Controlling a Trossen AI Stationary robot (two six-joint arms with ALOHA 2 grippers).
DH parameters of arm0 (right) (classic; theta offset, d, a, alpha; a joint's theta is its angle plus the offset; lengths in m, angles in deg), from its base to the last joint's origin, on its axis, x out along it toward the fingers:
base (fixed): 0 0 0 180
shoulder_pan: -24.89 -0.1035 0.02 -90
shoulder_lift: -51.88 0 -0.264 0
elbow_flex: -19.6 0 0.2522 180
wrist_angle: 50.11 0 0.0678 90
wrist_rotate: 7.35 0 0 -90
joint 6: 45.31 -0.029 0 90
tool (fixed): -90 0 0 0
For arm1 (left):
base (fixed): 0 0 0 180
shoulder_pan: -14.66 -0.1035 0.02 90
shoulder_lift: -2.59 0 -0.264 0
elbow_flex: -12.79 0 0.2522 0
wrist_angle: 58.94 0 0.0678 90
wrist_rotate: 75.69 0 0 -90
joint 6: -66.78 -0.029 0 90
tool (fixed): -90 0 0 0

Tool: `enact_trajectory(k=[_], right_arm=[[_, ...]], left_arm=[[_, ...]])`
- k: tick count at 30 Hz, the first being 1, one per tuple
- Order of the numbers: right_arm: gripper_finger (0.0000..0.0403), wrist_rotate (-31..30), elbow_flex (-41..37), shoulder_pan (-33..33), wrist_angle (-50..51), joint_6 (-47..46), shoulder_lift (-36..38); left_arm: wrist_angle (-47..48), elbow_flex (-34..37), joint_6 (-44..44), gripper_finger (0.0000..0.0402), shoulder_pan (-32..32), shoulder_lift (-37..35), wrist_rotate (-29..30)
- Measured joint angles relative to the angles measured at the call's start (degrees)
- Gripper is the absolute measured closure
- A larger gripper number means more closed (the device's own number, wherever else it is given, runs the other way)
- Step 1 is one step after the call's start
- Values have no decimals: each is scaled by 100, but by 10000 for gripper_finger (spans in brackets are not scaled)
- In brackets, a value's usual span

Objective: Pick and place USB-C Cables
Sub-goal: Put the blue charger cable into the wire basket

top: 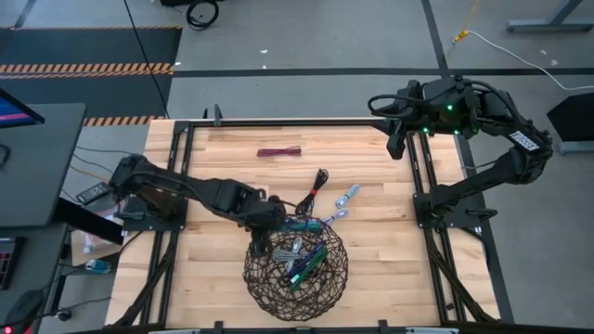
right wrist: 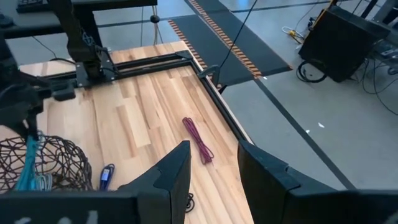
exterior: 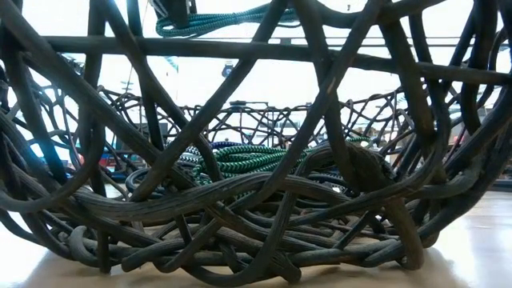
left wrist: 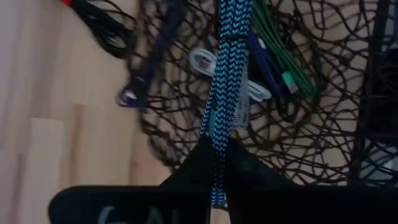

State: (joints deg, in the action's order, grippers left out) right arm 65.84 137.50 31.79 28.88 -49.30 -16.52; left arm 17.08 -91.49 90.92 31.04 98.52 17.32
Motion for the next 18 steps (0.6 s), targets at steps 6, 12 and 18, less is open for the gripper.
enact_trajectory(k=[6, 12, 18], right_arm=[[264, 2, 0, 0, 2, 112, -2], [264, 4, 0, 0, 0, 158, -2], [264, 4, 0, 0, 0, 167, -2]], left_arm=[[-68, 0, 30, 383, 159, 518, -274], [-324, 0, -306, 383, 51, 877, -375], [-767, 0, -677, 383, -203, 1156, -433]])
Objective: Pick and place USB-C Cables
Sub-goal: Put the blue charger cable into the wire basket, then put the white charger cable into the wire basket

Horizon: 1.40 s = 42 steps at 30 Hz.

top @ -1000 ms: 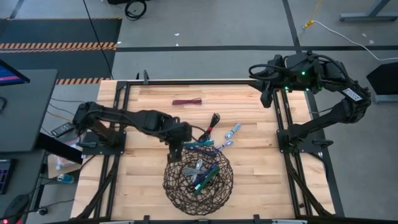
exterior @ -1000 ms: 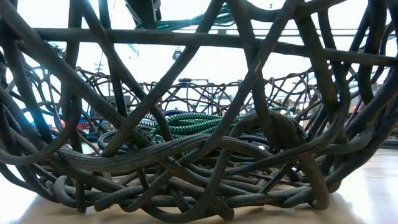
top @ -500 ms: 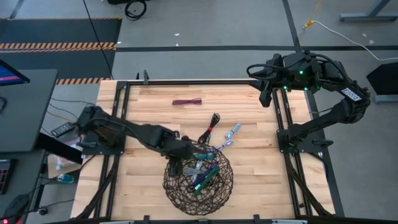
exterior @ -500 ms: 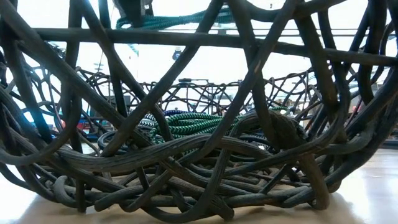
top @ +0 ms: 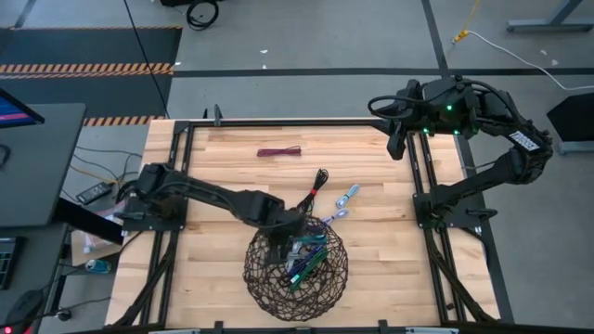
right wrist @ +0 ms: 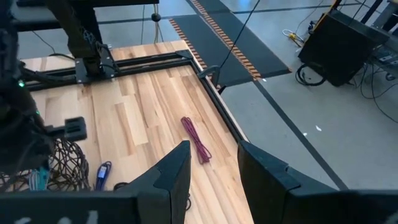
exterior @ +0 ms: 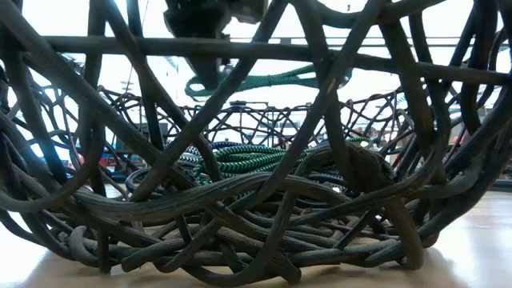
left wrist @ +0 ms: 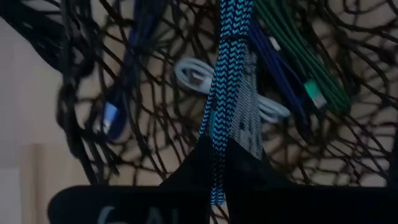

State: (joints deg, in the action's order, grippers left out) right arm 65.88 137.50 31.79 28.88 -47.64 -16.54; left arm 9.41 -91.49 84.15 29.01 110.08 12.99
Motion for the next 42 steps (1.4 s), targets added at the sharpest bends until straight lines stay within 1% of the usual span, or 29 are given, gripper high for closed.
enact_trajectory(k=[7, 10, 19, 21, 25, 28, 31, 35, 38, 42], right_arm=[[264, 2, 0, 0, 2, 105, 0], [264, 2, 0, 0, 4, 107, 0], [264, 63, -2, 0, 7, 253, 0], [264, 63, -2, 0, 4, 253, 0], [264, 92, -2, 0, 12, 253, 0], [264, 137, -2, 0, 13, 253, 0], [264, 176, -2, 0, 67, 262, 0], [264, 291, -2, 0, 273, 354, 0], [264, 321, -2, 0, 295, 360, 0], [264, 310, -2, 0, 305, 356, 0]], left_arm=[[-181, 0, -270, 383, -141, 388, -323], [-249, 4, -346, 383, -163, 507, -374], [-399, -1, -114, 382, -268, 585, -520], [-383, 0, -86, 363, -280, 585, -517], [-373, 0, -31, 302, -296, 585, -509], [-370, 0, -5, 267, -310, 585, -507], [-293, 0, 183, 245, -366, 551, -496], [-164, -10, 563, 235, -598, 381, -483], [61, -69, 818, 237, -865, 184, -225], [172, -111, 895, 245, -1255, -178, 615]])
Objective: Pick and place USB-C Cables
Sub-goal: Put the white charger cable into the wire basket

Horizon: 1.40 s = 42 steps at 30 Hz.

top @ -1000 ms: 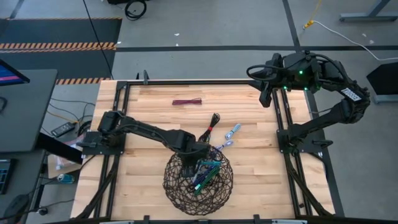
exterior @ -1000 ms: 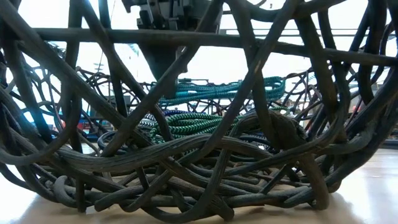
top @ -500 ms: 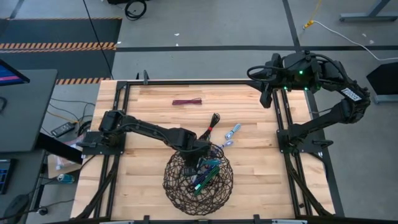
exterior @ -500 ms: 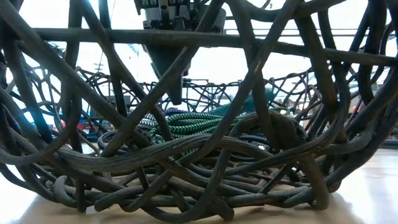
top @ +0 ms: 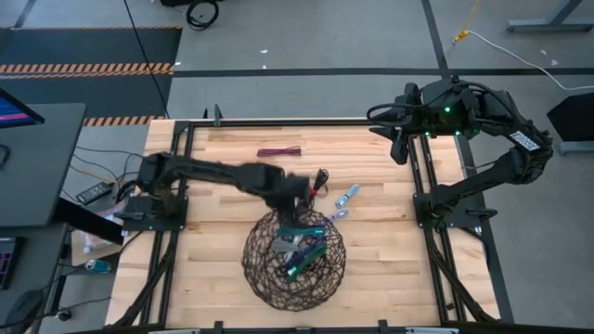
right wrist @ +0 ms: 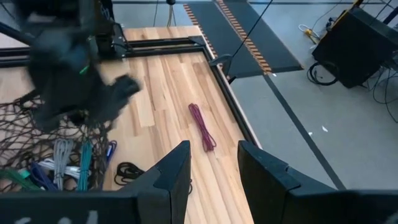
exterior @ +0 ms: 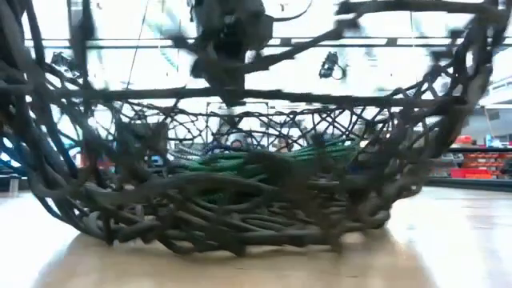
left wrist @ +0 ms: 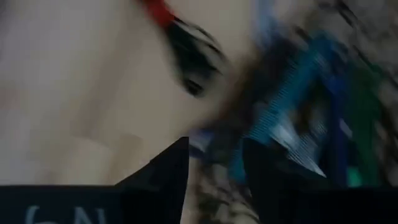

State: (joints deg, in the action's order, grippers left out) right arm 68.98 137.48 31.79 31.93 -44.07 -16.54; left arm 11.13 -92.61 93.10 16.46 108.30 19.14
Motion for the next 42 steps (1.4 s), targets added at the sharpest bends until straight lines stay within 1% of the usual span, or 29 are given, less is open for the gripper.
enact_trajectory(k=[2, 3, 4, 7, 8, 13, 17, 23, 28, 31, 34, 36, 39, 42], right_arm=[[264, 0, 0, 0, -1, 2, 0], [264, -1, 0, 0, -1, -3, 0], [264, -4, 0, 0, 1, -13, 0], [264, -9, 0, 0, 1, -16, 0], [264, -9, 0, 0, -1, -16, 0], [264, -12, 0, 4, -2, -82, 0], [264, -22, 0, 7, -3, -171, 0], [264, -28, 0, 7, -3, -449, 0], [264, -30, 0, 7, -6, -705, 0], [264, -31, 0, 7, -6, -852, 0], [264, -31, 0, 7, -7, -923, 0], [264, -31, 0, 5, -28, -932, 0], [264, -33, 0, 4, -125, -1045, 0], [264, -33, 0, 7, -185, -1063, 0]], left_arm=[[-38, -7, -26, 248, -240, -162, 372], [-15, -5, -27, 248, -354, -234, 394], [-46, -6, 13, 248, -454, -285, 347], [-101, -5, -15, 246, -646, -453, -180], [-153, -7, -121, 245, -679, -502, -240], [-112, -5, -945, 247, -984, -549, 405], [-75, -2, -1337, 247, -1392, -461, 452], [-77, 2, -1855, 223, -2001, -426, 92], [-40, 2, -2114, 189, -2462, -426, 50], [148, 20, -2229, 168, -2729, -426, 39], [526, 24, -2261, 152, -3054, -424, 32], [642, 26, -2428, 147, -3285, -424, 5], [583, 26, -2903, 150, -3567, -424, -456], [425, 26, -2972, 159, -3721, -418, -748]])
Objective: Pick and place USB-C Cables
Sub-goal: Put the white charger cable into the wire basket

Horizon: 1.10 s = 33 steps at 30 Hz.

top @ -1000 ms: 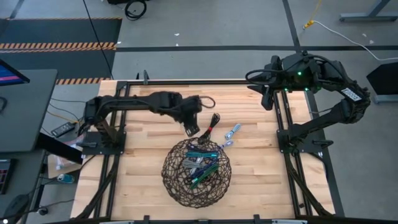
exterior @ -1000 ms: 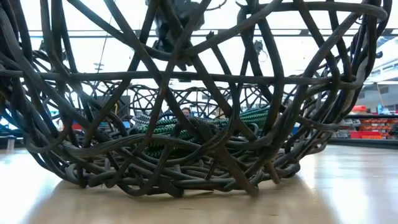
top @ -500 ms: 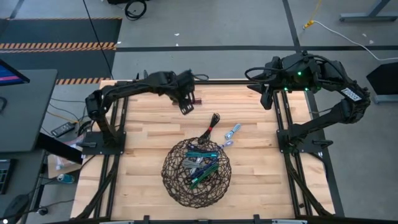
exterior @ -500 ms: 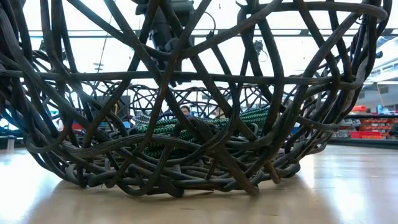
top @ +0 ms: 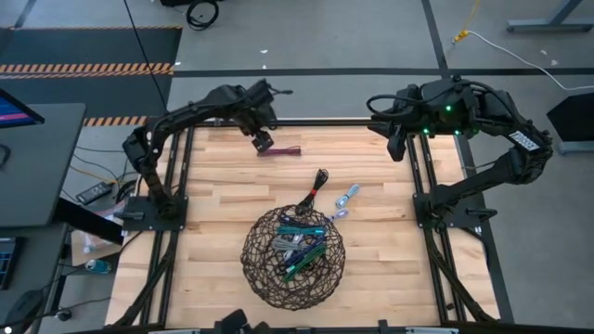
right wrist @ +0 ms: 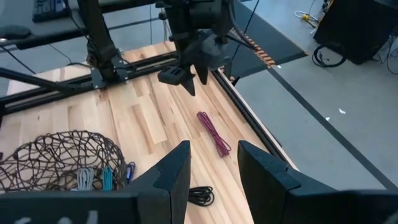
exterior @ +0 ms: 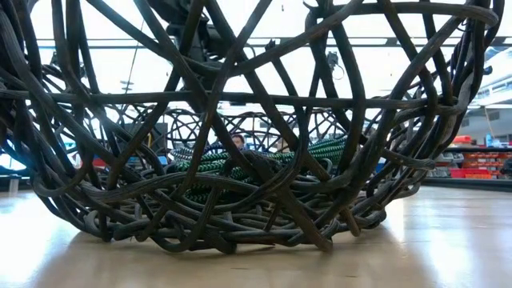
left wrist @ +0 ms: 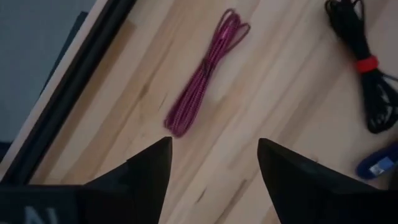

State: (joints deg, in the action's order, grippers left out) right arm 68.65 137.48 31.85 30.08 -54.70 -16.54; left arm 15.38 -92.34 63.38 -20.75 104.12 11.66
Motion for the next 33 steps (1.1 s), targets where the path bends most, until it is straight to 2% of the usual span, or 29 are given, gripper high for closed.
enact_trajectory(k=[3, 7, 11, 18, 25, 33], right_arm=[[264, 2, -133, 32, -7, 1, -39], [264, 59, -682, 216, 47, -179, -182], [264, 246, -1469, 387, 10, -423, -286], [264, 940, -3165, 603, -50, -931, -278], [264, 1228, -4525, 716, -1117, -710, -281], [256, 2179, -5466, 1345, -2192, -712, -529]], left_arm=[[-122, 4, -2, 164, -62, 66, -33], [-69, 4, -2, 164, -81, 124, -13], [-52, 4, -26, 162, -64, 123, -21], [-36, 4, -26, 165, -68, 123, -18], [-21, 4, -25, 164, -66, 123, -20], [-18, 4, 152, 165, -61, 123, -21]])
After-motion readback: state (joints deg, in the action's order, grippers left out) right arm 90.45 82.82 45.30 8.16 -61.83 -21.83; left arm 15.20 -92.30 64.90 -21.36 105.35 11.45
